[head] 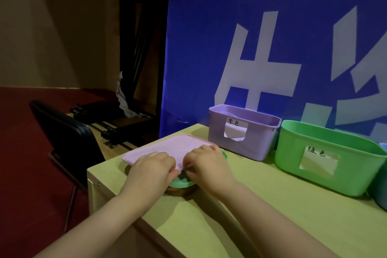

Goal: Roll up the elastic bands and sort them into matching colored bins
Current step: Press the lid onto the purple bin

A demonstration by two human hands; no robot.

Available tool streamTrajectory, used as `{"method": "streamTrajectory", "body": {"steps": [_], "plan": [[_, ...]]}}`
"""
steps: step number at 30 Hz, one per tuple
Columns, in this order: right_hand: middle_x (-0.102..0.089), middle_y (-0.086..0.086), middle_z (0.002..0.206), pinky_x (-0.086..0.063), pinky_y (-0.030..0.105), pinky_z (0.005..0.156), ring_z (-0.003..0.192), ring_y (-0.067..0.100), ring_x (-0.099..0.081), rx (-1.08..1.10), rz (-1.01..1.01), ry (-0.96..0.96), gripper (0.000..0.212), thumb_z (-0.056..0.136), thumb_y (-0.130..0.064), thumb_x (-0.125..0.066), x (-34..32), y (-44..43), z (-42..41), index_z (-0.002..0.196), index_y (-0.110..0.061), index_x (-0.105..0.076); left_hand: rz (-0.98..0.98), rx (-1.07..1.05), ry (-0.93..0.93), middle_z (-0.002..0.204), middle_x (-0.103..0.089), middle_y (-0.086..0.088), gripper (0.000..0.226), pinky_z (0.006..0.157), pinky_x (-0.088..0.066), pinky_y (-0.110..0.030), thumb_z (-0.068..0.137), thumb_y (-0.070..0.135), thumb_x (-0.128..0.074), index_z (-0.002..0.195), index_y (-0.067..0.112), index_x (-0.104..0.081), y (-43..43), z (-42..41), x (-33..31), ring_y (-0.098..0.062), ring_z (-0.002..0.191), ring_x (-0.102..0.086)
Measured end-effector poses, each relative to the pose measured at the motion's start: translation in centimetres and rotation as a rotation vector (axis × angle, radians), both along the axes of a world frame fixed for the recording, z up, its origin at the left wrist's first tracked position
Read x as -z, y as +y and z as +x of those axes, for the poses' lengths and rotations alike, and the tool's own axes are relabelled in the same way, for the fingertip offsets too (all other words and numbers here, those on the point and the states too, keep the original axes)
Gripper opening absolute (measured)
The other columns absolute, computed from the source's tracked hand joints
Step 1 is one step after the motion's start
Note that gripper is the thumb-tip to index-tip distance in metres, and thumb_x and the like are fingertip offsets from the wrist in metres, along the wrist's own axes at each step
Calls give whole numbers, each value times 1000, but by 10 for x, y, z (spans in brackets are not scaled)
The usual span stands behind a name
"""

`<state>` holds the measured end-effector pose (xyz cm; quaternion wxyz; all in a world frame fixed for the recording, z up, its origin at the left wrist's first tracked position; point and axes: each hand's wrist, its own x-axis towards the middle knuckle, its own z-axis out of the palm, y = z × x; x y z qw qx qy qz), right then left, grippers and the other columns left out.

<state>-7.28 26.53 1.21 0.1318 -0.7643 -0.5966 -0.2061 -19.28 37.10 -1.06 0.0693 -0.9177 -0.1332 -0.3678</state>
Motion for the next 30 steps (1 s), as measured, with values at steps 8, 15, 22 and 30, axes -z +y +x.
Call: {"method": "streamTrajectory", "body": {"steps": [8,15,22,30], "plan": [[-65,0,89,-25,31,104,91,20,-57,43,234,18,7,85,-26,-57,-16,-32,9,89,-19,-58,-73,171,-209,68,-51,9,20,56,-40,-26,80,40,-53,73,21,-56,-29,13,-24,-13,62,-51],[-56,-16,87,-29,23,87,86,6,-48,76,461,123,12,82,-29,-66,-31,-56,34,91,-28,-57,18,246,-395,71,-61,1,24,66,-37,-30,86,29,-45,84,14,-63,-41,35,-45,-18,66,-56],[-55,-4,118,-35,33,98,113,13,-45,284,650,338,45,84,-43,-60,-17,-91,112,122,-19,-52,-120,326,-470,80,-61,1,23,61,-41,-22,85,30,-49,89,11,-63,-57,68,-61,-7,73,-49],[-45,-5,136,-37,43,105,125,14,-41,358,719,626,61,84,-46,-58,-32,-106,181,136,-24,-35,-89,326,-445,78,-61,1,22,66,-34,-13,84,28,-54,86,9,-64,-66,134,-106,-6,73,-49]]}}
